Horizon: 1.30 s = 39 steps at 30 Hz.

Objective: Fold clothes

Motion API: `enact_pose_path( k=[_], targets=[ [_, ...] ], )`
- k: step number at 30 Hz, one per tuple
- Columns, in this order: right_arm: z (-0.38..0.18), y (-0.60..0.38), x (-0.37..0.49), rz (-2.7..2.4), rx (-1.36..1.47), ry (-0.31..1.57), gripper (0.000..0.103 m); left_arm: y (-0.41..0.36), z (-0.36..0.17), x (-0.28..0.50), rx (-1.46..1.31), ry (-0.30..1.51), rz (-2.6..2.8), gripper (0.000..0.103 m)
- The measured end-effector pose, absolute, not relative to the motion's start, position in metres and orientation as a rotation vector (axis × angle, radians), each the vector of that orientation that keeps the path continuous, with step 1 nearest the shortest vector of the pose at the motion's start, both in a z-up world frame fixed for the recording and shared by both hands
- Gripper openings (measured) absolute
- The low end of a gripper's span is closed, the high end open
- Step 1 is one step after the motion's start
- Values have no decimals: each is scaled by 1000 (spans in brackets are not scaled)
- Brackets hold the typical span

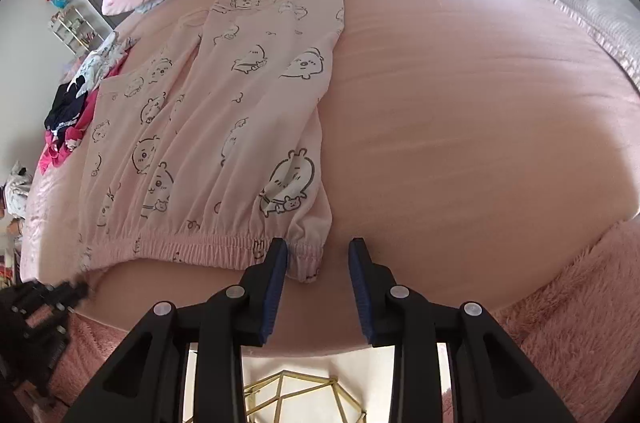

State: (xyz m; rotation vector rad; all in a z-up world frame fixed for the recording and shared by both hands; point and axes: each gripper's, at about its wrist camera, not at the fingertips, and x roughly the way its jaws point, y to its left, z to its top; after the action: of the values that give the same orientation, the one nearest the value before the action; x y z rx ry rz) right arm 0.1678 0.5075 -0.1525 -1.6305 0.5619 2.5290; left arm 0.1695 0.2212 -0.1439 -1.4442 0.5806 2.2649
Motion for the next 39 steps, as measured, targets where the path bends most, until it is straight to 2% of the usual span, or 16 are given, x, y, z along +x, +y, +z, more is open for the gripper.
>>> enact_pose_path(
  k=[1,3,5,7,10,11,13,14,21,29,32,33,34,35,36,39],
  targets=[
    [-151,510,168,2534,-1634,593,31,218,-143,168,-1461,531,2248,9],
    [-149,513,170,2552,-1638,647,31,209,-138,165,-1489,405,2216,23],
    [-149,514,171,2557,-1646,679,31,192,-125,162,-1492,207,2219,63],
    [-148,514,170,2560,-1652,697,31,174,-118,159,-1486,36,2234,67],
    [-143,511,163,2594,-1632,688,31,146,-116,154,-1505,-223,2272,64],
    [-141,510,161,2602,-1624,680,31,139,-122,150,-1539,-302,2287,47],
    [-140,508,154,2602,-1612,640,31,134,-134,141,-1598,-398,2303,29],
    [-143,506,153,2593,-1632,617,31,136,-137,140,-1607,-402,2293,25],
    [-156,493,152,2541,-1778,459,31,154,-158,135,-1667,-435,2222,25],
    [-157,502,149,2548,-1773,584,32,169,-162,140,-1700,-341,2276,27],
    [-160,504,143,2554,-1763,630,35,171,-165,134,-1713,-345,2276,27],
    [-161,504,141,2556,-1760,645,35,172,-164,133,-1709,-351,2274,25],
    [-161,505,139,2565,-1759,670,33,172,-162,132,-1693,-362,2266,7],
    [-159,505,140,2588,-1765,725,20,172,-159,131,-1680,-373,2258,4],
    [-155,504,143,2609,-1769,791,14,171,-156,130,-1672,-379,2256,4],
    [-138,508,153,2660,-1690,844,14,170,-136,130,-1609,-327,2281,3]
  ],
)
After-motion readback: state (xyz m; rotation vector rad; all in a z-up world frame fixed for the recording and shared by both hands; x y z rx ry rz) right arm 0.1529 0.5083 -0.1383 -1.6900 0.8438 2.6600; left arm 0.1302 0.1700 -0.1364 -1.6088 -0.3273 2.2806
